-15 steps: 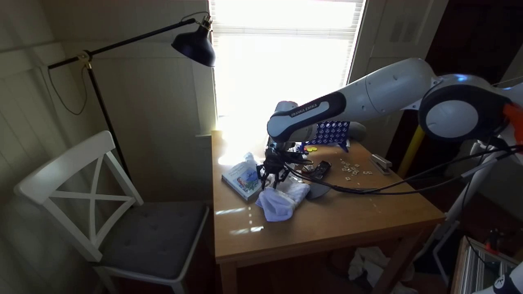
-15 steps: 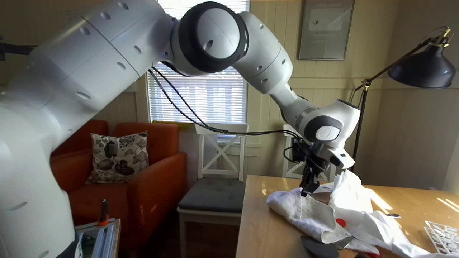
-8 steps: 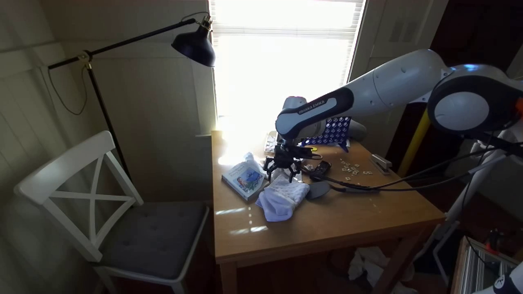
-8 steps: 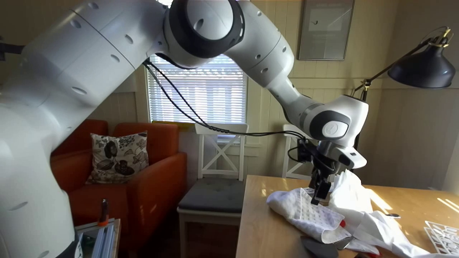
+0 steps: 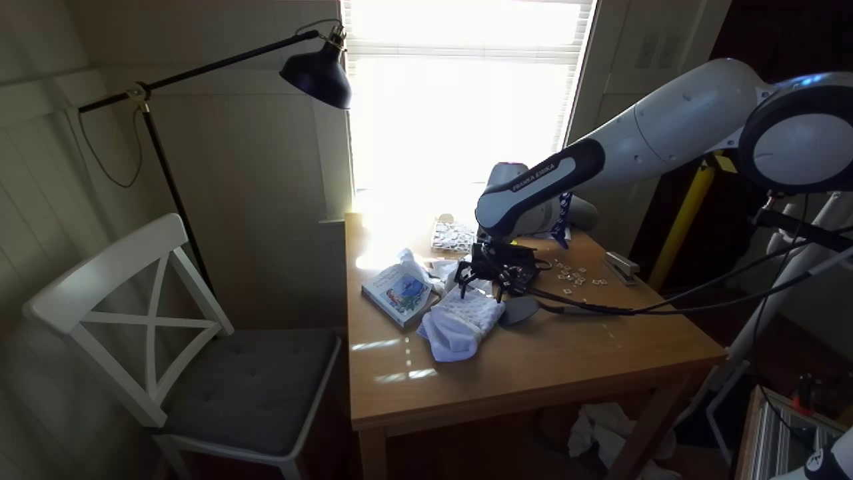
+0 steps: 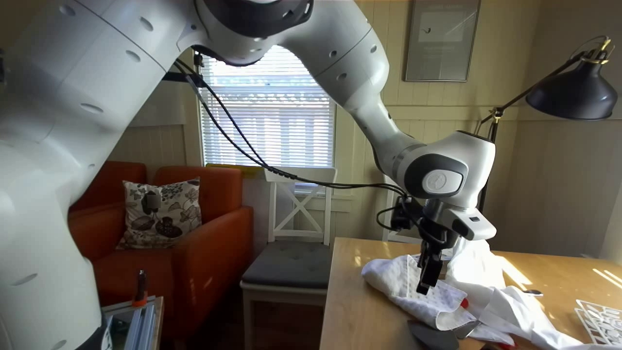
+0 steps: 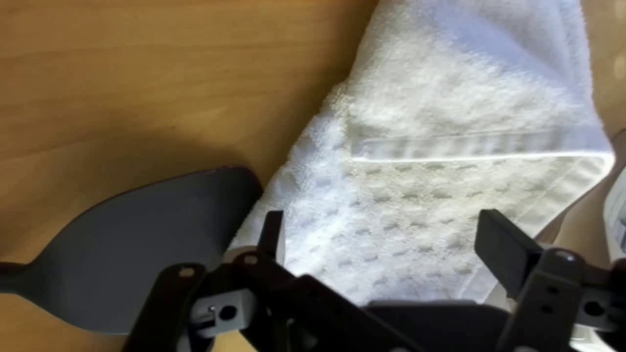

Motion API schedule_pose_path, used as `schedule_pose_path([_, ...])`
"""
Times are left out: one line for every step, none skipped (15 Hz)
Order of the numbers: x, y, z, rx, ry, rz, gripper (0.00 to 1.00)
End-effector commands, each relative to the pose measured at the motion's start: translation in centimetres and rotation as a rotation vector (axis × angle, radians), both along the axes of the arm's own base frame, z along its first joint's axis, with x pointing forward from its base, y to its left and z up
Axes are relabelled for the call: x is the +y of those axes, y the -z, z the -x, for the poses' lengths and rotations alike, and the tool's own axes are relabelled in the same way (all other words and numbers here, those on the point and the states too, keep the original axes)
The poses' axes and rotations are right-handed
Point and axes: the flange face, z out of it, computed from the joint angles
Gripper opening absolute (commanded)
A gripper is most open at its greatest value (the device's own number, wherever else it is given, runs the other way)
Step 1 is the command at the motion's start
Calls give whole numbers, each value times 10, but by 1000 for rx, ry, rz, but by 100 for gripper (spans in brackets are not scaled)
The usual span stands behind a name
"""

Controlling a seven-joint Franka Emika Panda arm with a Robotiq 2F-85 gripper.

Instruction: Fold the towel

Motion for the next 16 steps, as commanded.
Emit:
schedule_pose_path([-17, 5, 25, -38, 10, -28, 100])
schedule_pose_path([-24, 7, 30, -58, -41, -45, 100])
schedule_pose_path([-32, 8, 35, -73, -106, -52, 100])
schedule_pose_path([-42, 10, 38, -91, -169, -40, 100])
schedule_pose_path([-55, 14, 42, -95, -234, -29, 100])
schedule_pose_path([-69, 14, 42, -117, -283, -30, 100])
schedule_pose_path([-80, 12, 41, -146, -324, -44, 100])
schedule_pose_path([-90, 7, 39, -143, -318, -99, 100])
schedule_pose_path([-79, 19, 36, -108, -279, -38, 100])
schedule_pose_path([-89, 17, 37, -119, -293, -54, 100])
schedule_pose_path([-95, 15, 38, -128, -299, -62, 100])
schedule_pose_path([-93, 15, 37, -161, -355, -62, 100])
schedule_pose_path([-96, 17, 33, -195, -446, -63, 100])
schedule_pose_path([-98, 19, 32, -196, -502, -60, 100])
schedule_pose_path([-100, 20, 31, -208, -556, -58, 100])
schedule_pose_path([-101, 22, 29, -223, -609, -60, 100])
